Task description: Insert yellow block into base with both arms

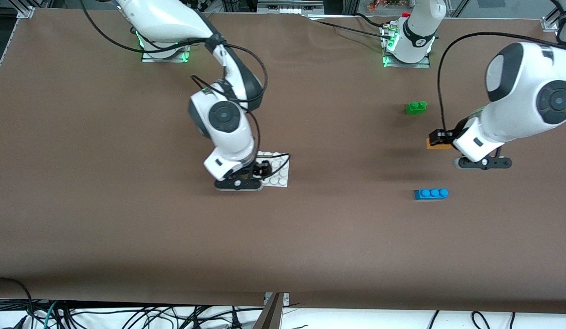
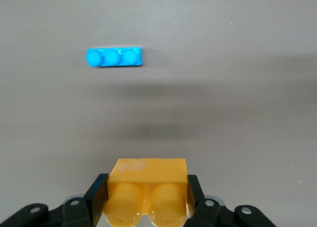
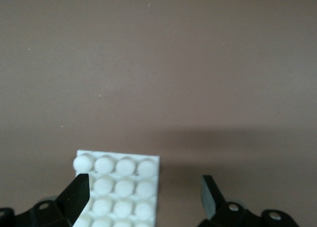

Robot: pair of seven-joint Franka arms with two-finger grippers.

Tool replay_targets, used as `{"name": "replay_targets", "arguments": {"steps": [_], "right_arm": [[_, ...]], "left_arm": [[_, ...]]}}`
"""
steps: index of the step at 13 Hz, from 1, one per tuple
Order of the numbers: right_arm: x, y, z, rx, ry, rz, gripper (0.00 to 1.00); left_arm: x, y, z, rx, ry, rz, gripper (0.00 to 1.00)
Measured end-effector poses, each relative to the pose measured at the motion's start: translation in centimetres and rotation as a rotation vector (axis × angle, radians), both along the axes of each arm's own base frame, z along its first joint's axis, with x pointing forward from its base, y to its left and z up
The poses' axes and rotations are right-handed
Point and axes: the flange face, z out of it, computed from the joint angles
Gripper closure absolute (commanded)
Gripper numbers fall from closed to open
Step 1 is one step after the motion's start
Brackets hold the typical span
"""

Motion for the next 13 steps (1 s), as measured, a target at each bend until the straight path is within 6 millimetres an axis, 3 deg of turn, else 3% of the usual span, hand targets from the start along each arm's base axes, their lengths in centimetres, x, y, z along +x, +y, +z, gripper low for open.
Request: {"name": "replay_targets", "arguments": {"steps": [3,7,10,13], "right_arm": [[2.7,-5.5,2.8,-0.016,-0.007,0.061,0.00],[5.8,-13.6,4.4,-0.039,0.006,0.056,0.00],[7.0,-19.1,7.1,-0.043,0.008,0.010,0.00],[7.0,-23.1,9.8,-0.049,0.026,-0.029,0.00]], "left_arm": [[0.7,-7.9,0.0,0.013,-0.017,0.029,0.71],[1.2,-19.2,-1.1,-0.008,-0.024,0.059,0.72],[1.5,-25.5,-2.7,-0.031,-0.020,0.069,0.76],[1.2,-30.8,-3.8,-0.036,-0.032,0.090,0.79]]}}
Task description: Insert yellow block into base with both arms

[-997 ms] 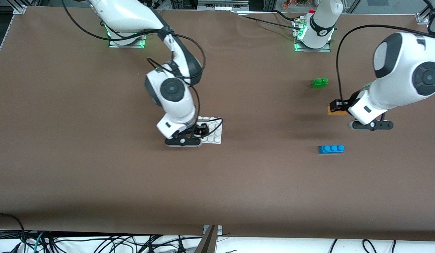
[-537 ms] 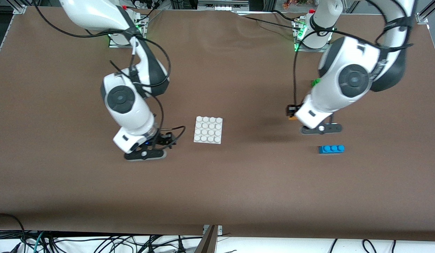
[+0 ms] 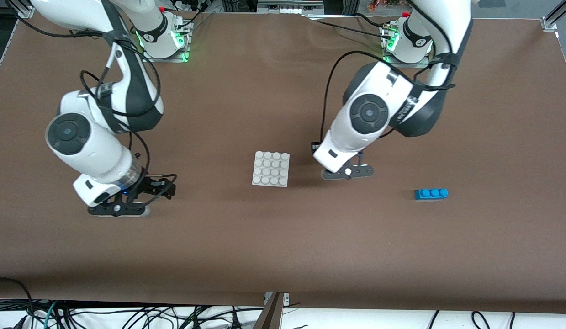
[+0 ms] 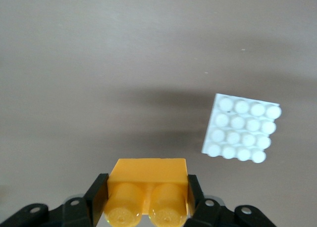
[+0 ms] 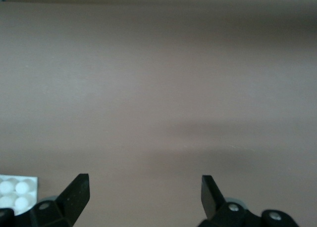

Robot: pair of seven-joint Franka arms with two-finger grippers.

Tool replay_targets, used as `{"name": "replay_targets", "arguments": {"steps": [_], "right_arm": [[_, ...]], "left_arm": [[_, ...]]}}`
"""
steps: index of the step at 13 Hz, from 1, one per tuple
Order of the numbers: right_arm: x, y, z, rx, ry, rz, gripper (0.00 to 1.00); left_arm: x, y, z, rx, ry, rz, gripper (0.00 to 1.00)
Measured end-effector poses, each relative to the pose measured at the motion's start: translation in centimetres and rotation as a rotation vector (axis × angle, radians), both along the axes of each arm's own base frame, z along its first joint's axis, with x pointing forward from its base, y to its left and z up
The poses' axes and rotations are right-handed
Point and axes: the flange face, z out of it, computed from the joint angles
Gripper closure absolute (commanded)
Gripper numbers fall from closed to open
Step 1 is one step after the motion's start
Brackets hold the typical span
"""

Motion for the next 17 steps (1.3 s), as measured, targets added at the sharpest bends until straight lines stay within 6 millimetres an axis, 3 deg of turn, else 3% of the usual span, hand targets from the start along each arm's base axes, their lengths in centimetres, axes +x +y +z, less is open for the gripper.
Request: {"name": "replay_targets", "arguments": {"steps": [6,10,14,17], "right_arm": [[-1.9,-9.6,6.5,-0.007,0.042,-0.107,0.00],[-5.7,-11.3,8.6,-0.006,0.068,-0.082,0.00],[-7.8,-13.9,9.9,-0.013,0.117,0.008,0.00],[-8.6,-14.9,11.1,-0.012,0.126,0.039,0.00]], "left_arm": [[-1.4,-5.8,-1.8,-0.010,-0.022,0.022,0.79],[-3.0,-10.2,-5.2,-0.037,-0.068,0.047,0.74],[-3.5,-12.1,-8.6,-0.026,-0.112,0.061,0.85],[-3.1,-13.1,-9.3,-0.031,-0.133,0.073,0.84]]}}
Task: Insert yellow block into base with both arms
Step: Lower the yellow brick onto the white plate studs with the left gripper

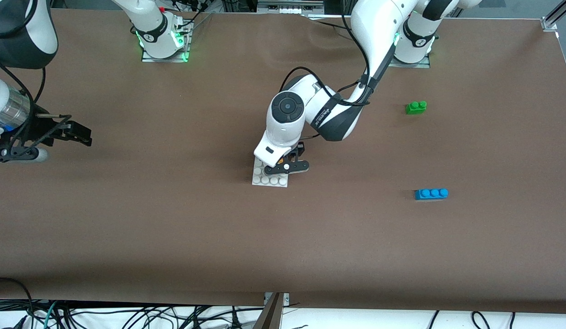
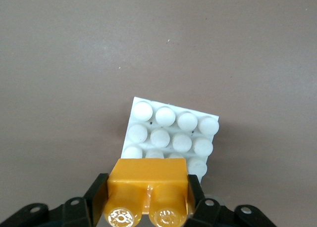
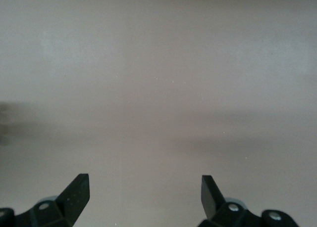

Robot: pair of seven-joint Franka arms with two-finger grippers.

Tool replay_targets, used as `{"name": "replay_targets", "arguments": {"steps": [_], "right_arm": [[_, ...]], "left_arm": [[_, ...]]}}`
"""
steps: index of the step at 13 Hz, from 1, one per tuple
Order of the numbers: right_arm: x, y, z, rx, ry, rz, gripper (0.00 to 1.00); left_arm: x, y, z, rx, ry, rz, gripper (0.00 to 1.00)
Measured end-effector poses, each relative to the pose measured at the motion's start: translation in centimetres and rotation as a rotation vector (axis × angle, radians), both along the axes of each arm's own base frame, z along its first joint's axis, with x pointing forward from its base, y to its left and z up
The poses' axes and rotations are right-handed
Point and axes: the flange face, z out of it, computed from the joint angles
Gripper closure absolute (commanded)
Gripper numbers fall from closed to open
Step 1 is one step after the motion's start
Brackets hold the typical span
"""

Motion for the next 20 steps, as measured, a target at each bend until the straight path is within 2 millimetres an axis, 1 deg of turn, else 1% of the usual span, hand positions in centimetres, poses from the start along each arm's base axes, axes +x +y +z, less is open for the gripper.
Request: {"name": "replay_targets", "arguments": {"steps": [3,4,5,7,9,12,14,17,20], "right_arm": [[-0.3,1.3,0.6,0.004,-0.010,0.026,0.00],[-0.2,1.0,0.7,0.004,-0.013,0.022,0.00],[-0.2,0.3,0.8,0.004,-0.018,0.010,0.00],[0.2,-1.6,1.4,0.005,-0.058,-0.017,0.00],[0.5,-2.5,1.6,0.004,-0.087,-0.028,0.00],[0.2,-2.5,2.2,0.005,-0.095,-0.029,0.00],[-0.6,-2.6,3.1,0.005,-0.081,-0.030,0.00],[-1.4,-2.6,4.3,0.005,-0.080,-0.031,0.00],[-1.7,-3.2,4.1,0.004,-0.060,-0.042,0.00]], "left_arm": [[0.6,-0.4,-1.6,0.024,-0.019,0.000,0.84],[0.4,-0.6,-2.3,0.052,-0.034,-0.006,0.84],[0.0,-1.2,-3.0,0.077,-0.050,-0.017,0.84],[-1.0,-2.3,-3.4,0.094,-0.065,-0.035,0.83],[-1.0,-2.6,-3.4,0.087,-0.078,-0.036,0.84],[-0.9,-2.6,-4.7,0.089,-0.081,-0.035,0.84],[-0.8,-2.6,-5.6,0.088,-0.084,-0.037,0.84],[-0.8,-2.7,-6.0,0.086,-0.086,-0.039,0.84],[-1.2,-3.1,-6.1,0.084,-0.083,-0.046,0.84]]}}
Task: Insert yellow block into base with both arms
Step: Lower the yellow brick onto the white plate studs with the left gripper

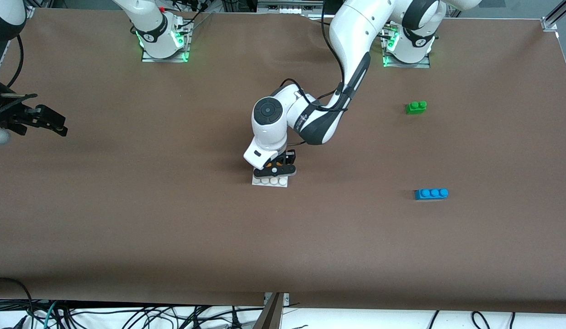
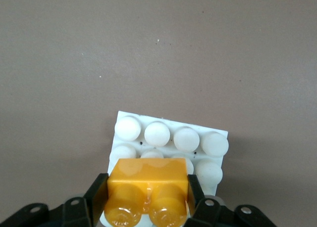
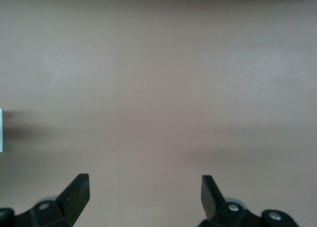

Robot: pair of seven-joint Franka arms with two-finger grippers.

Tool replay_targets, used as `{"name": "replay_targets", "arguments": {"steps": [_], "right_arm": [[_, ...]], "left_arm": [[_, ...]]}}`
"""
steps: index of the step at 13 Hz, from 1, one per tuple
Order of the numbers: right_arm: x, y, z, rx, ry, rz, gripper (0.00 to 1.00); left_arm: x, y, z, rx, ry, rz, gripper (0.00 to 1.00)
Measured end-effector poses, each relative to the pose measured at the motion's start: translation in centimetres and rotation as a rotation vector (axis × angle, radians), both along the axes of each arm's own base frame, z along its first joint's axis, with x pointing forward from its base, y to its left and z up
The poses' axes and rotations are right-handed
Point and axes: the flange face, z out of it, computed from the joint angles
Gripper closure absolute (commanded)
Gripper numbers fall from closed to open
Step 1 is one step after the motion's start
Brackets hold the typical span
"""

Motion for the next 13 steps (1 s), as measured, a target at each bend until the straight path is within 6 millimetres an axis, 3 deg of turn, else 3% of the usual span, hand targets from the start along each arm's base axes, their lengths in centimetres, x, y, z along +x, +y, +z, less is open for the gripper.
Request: {"name": "replay_targets", "arguments": {"steps": [5,13], "right_arm": [[-0.1,-0.6,-0.2,0.000,0.014,-0.010,0.00],[-0.1,-0.6,-0.2,-0.002,0.017,0.017,0.00]], "left_arm": [[-1.3,-1.2,-0.5,0.003,0.007,-0.023,0.84],[-1.4,-1.2,-0.9,0.007,0.009,-0.026,0.83]]}}
